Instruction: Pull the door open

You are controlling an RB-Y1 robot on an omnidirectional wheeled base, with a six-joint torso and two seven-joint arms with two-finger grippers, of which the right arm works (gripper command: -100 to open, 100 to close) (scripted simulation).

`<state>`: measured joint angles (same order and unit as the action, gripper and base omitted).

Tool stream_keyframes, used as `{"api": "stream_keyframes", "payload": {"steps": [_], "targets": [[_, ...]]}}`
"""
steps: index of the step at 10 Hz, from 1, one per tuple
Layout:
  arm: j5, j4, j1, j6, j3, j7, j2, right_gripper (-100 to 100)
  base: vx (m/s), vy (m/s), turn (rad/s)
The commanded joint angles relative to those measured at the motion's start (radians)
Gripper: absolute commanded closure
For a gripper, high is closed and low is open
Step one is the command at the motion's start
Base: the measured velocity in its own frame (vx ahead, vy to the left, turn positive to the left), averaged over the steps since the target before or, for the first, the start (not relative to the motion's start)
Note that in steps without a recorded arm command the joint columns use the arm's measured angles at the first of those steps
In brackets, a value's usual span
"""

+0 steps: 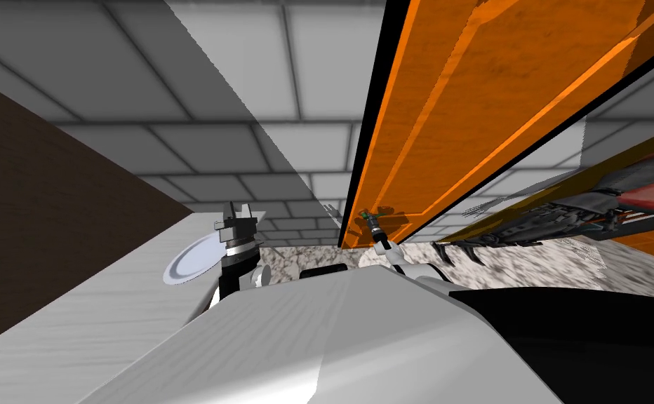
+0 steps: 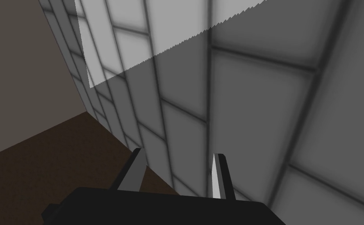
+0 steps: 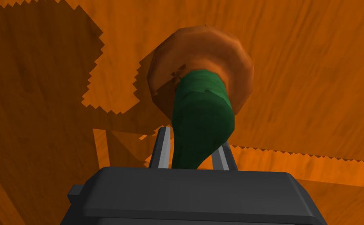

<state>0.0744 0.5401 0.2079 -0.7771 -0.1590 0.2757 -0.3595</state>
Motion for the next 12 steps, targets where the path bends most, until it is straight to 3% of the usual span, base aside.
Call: {"api": "stream_keyframes", "payload": {"steps": [1, 4, 12], "targets": [[0.001, 0.001, 0.000, 0.000, 0.001, -0.001, 0.000, 100, -0.009, -0.004, 0.006], [0.001, 0.001, 0.000, 0.000, 0.001, -0.001, 0.000, 100, -0.002, -0.001, 0.001], [0.045, -0.003, -0.047, -0.095, 0.067, 0.104, -0.063, 100, -0.163, -0.071, 0.119]]}}
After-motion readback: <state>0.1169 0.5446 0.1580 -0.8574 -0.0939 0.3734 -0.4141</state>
